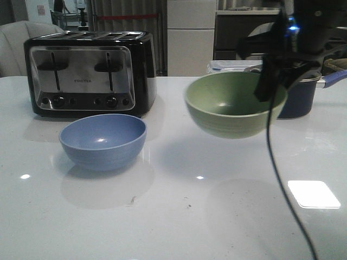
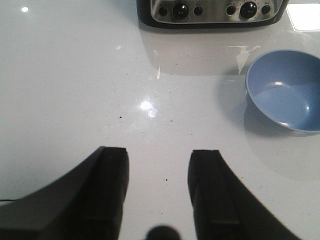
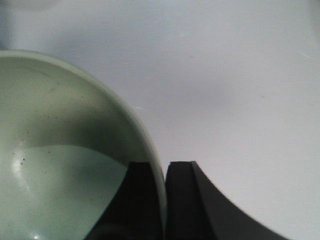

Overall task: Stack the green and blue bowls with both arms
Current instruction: 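Lift the green bowl with the right gripper and carry it toward the table center, then set the green bowl down, open the right gripper and withdraw, then lower the left gripper onto the rim of the light blue bowl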

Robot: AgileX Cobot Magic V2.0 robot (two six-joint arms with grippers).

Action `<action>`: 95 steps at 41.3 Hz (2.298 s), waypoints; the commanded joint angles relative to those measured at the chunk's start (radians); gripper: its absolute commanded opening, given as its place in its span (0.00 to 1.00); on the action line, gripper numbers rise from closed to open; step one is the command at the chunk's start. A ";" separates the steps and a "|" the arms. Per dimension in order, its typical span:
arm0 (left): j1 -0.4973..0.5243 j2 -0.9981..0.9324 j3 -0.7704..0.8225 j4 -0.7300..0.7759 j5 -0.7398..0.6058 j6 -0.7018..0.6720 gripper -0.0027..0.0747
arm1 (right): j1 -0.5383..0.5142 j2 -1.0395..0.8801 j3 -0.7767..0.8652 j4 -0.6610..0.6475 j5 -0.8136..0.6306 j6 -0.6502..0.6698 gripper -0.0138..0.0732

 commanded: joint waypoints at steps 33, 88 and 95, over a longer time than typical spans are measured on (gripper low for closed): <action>-0.001 -0.002 -0.031 -0.003 -0.077 -0.008 0.49 | 0.129 0.137 -0.029 0.016 -0.055 -0.007 0.60; -0.281 0.726 -0.354 -0.057 -0.119 0.026 0.73 | 0.129 -0.875 0.511 0.012 -0.085 -0.044 0.67; -0.281 0.881 -0.455 -0.093 -0.119 0.026 0.73 | 0.129 -0.872 0.511 0.012 -0.085 -0.044 0.67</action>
